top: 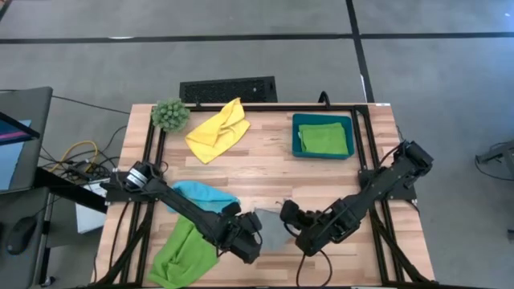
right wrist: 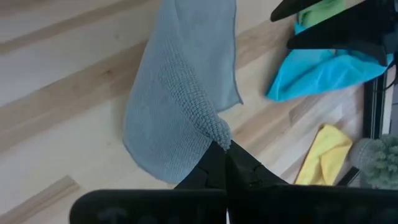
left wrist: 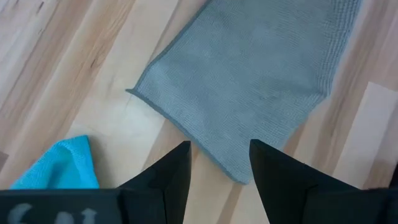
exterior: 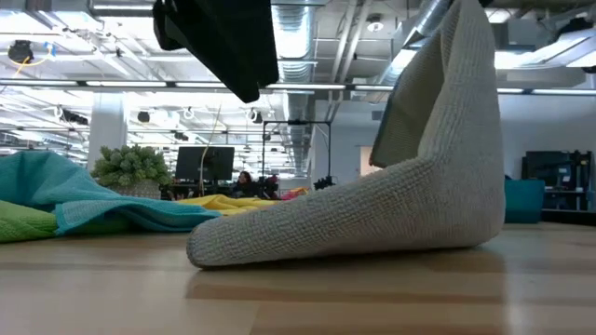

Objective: Fold microfiber towels
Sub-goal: Fold the dark white microfiber cloth

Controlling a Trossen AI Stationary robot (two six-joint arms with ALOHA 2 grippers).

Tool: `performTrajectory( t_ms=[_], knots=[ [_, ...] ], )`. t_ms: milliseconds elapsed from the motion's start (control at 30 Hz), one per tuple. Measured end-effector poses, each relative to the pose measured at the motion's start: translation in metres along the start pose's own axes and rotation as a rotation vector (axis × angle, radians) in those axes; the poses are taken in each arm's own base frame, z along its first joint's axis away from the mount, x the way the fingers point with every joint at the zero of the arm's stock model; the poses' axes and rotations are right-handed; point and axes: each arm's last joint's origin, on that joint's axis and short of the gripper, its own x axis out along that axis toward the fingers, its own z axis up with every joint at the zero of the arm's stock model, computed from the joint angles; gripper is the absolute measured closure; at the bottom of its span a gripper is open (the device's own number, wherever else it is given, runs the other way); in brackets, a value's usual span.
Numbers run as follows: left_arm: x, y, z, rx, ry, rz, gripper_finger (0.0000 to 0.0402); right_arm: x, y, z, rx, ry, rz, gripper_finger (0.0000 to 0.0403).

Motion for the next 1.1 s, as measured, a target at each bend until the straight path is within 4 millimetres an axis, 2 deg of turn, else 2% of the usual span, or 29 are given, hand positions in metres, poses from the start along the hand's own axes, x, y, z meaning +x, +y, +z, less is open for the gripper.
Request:
performTrajectory(
  t_ms=[267,533,700,1100],
  knots=[
    [-0.003,-0.004,-0.005,-0.012,-0.001,-0.008,0.0244,0.008,-0.005,0.007,-0.07,-0.061,-0.024,0.0397],
    [-0.009,-0.007,-0.019,-0.047,-0.005,0.049,0.0244,0.021,-0.016,0.006,-0.025,-0.096,-0.01,0.0397],
    [-0.014,-0.008,-0.032,-0.072,0.024,0.094,0.0244,0.047,-0.018,0.011,-0.03,-0.105,0.01,0.0397],
    [-0.021,-0.015,-0.047,-0.068,0.027,0.091,0.0244,0.088,-0.022,0.028,-0.049,-0.093,0.033,0.0397]
  ],
)
